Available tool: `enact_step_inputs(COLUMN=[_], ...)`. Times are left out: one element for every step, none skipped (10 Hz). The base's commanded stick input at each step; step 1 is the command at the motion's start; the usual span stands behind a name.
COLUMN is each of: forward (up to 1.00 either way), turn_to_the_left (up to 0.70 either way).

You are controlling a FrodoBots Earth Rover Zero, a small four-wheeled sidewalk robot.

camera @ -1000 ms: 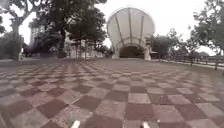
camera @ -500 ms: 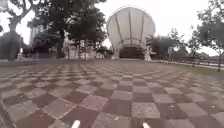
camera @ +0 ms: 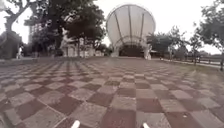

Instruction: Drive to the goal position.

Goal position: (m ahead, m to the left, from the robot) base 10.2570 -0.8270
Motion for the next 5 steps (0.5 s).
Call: enact_step_inputs(forward=[0.70, 0.70, 0.70, 0.70, 0.70], turn_to_the_left=[0.00, 0.00, 0.00, 0.00, 0.00])
